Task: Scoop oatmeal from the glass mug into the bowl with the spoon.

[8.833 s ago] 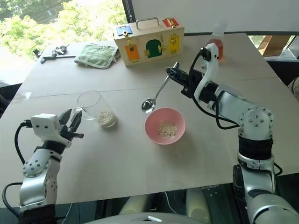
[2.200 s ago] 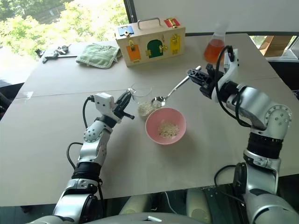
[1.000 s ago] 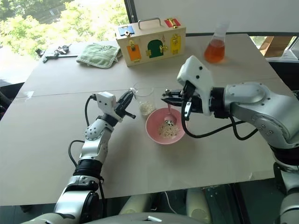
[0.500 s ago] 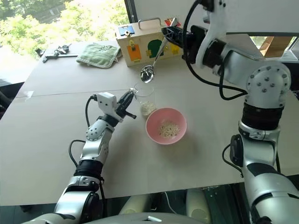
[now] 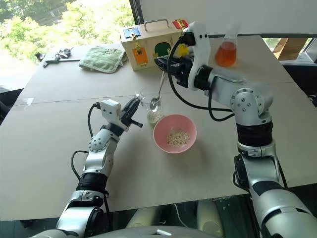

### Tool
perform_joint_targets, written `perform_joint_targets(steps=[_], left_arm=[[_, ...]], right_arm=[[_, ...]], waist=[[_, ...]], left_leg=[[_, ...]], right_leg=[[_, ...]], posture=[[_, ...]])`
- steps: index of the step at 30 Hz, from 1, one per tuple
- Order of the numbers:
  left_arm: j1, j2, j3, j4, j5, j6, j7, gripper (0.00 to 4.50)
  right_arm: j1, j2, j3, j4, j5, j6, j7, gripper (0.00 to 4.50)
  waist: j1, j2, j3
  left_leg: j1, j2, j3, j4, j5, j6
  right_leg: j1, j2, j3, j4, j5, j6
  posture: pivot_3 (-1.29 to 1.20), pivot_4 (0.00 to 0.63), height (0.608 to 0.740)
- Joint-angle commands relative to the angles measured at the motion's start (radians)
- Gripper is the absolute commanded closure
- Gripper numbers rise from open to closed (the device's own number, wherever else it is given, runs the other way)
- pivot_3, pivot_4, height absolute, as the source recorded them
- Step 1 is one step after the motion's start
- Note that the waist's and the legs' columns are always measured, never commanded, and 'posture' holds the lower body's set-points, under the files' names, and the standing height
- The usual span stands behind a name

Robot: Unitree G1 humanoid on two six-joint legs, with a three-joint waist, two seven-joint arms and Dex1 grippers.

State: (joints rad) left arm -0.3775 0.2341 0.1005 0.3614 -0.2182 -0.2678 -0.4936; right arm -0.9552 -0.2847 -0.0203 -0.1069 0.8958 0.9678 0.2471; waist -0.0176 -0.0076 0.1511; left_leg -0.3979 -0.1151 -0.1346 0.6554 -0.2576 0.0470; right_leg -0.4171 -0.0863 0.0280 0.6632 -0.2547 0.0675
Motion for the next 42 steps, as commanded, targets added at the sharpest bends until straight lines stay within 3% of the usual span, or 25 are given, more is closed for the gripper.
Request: perform_joint_targets(steps=[1,24,28,33,38,42], left_arm=[[0.03,0.027,0.016,-0.028,0.007,0.009,0.007,4.5],[0.196,0.123,0.12,-0.202,-0.073,0.138,0.071,4.5],[0.211,0.13,0.113,-0.248,-0.083,0.174,0.068,3.11],[0.239,0.139,0.122,-0.293,-0.081,0.219,0.088,0.85],[0.3,0.146,0.146,-0.394,-0.107,0.249,0.086,0.85],[0.405,0.162,0.168,-0.525,-0.148,0.315,0.067,0.85]], right_arm=[[-0.038,0.006,-0.068,-0.016,-0.002,-0.038,0.004,1.79],[0.109,-0.055,-0.199,-0.062,-0.053,-0.044,-0.047,1.79],[0.11,-0.054,-0.193,-0.066,-0.071,-0.058,-0.045,1.74],[0.117,-0.033,-0.196,-0.078,-0.072,-0.059,-0.056,1.74],[0.14,-0.039,-0.201,-0.105,-0.054,-0.054,-0.032,1.74],[0.245,-0.086,-0.197,-0.197,0.002,-0.045,0.085,1.74]], waist=[[0.0,0.0,0.0],[-0.025,0.001,-0.001],[-0.023,0.001,-0.001],[-0.02,0.001,-0.001],[-0.02,0.001,-0.001],[-0.018,0.001,-0.001]], left_leg=[[0.0,0.0,0.0,0.0,0.0,0.0],[0.002,0.001,0.002,-0.001,0.0,0.0],[0.002,0.001,0.002,-0.001,0.0,0.0],[0.001,0.001,0.002,-0.001,0.0,0.0],[0.001,0.001,0.002,-0.002,0.0,0.0],[0.001,0.001,0.001,-0.002,0.0,0.0]], right_leg=[[0.0,0.0,0.0,0.0,0.0,0.0],[0.0,0.001,0.003,0.001,0.0,0.0],[0.0,0.001,0.003,0.001,0.0,0.0],[0.0,0.001,0.002,0.0,0.0,0.0],[0.0,0.001,0.003,0.0,0.0,0.0],[0.0,0.0,0.004,-0.001,0.0,0.0]], posture=[[0.0,0.15,0.74],[0.0,0.15,0.74],[0.0,0.15,0.74],[0.0,0.15,0.74],[0.0,0.15,0.74],[0.0,0.15,0.74]])
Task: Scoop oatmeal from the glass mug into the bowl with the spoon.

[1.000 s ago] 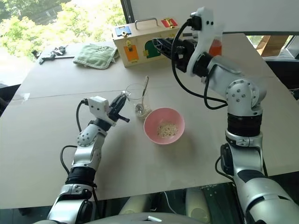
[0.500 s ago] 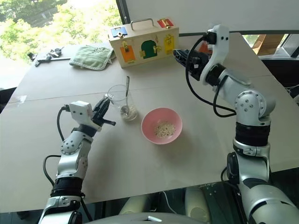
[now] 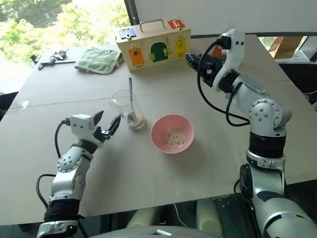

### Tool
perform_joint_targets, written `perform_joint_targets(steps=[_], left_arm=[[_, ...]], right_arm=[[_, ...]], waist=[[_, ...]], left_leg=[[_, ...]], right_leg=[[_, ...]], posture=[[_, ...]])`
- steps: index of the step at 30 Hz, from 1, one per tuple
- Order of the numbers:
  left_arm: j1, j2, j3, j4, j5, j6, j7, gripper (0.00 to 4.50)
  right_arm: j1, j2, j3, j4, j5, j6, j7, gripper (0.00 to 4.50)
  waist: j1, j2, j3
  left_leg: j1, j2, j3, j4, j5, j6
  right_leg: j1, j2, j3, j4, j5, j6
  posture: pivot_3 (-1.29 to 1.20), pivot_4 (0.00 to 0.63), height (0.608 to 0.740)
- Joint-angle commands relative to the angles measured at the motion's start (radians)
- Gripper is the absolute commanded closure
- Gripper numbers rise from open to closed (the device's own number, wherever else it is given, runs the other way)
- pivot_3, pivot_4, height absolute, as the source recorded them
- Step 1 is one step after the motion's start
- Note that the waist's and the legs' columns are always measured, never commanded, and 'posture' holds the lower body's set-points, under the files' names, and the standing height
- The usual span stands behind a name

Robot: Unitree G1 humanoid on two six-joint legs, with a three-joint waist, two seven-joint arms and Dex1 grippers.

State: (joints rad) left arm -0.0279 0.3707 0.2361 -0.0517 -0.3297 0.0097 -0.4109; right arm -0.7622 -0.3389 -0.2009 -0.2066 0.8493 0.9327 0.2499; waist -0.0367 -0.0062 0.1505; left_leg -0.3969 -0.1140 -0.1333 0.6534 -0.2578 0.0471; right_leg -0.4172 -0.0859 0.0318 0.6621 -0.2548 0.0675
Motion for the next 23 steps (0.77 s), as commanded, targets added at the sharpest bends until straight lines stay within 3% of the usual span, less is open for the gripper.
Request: perform_joint_targets(steps=[1,7,13,18,23], left_arm=[[0.091,0.033,0.036,-0.143,-0.045,0.054,-0.026,0.85],[0.314,0.072,0.034,-0.282,-0.068,0.128,-0.09,0.85],[0.432,0.093,-0.031,-0.283,0.058,0.052,-0.12,0.85],[0.443,0.1,-0.051,-0.27,0.059,-0.024,-0.187,0.85],[0.429,0.102,-0.05,-0.247,0.065,-0.054,-0.212,0.85]], right_arm=[[0.094,-0.049,-0.015,-0.118,0.051,-0.016,0.113,1.74],[0.425,-0.183,0.084,-0.097,-0.177,-0.269,0.334,1.74],[0.702,-0.253,0.115,0.023,-0.321,-0.572,0.586,1.74],[0.805,-0.295,0.093,0.118,-0.376,-0.757,0.725,1.74],[0.832,-0.279,0.066,0.174,-0.381,-0.831,0.743,1.74]], waist=[[0.002,0.0,0.0],[0.017,0.0,0.0],[0.033,0.001,0.0],[0.036,0.001,0.0],[0.036,0.001,0.0]], left_leg=[[0.0,0.0,0.0,0.0,0.0,0.0],[0.001,0.0,0.0,0.0,0.0,0.001],[0.004,0.0,0.002,-0.001,-0.001,0.002],[0.007,0.0,0.002,-0.001,-0.003,0.004],[0.008,0.001,0.002,-0.001,-0.003,0.004]], right_leg=[[0.0,0.0,0.001,0.0,0.0,0.0],[0.001,0.0,0.002,0.0,0.0,0.0],[0.003,0.0,0.003,0.0,0.0,0.0],[0.006,0.0,0.0,-0.001,0.0,0.0],[0.006,0.0,0.0,-0.001,0.0,0.0]], posture=[[0.0,0.15,0.74],[0.0,0.15,0.74],[0.0,0.15,0.74],[0.0,0.15,0.74],[0.0,0.15,0.74]])
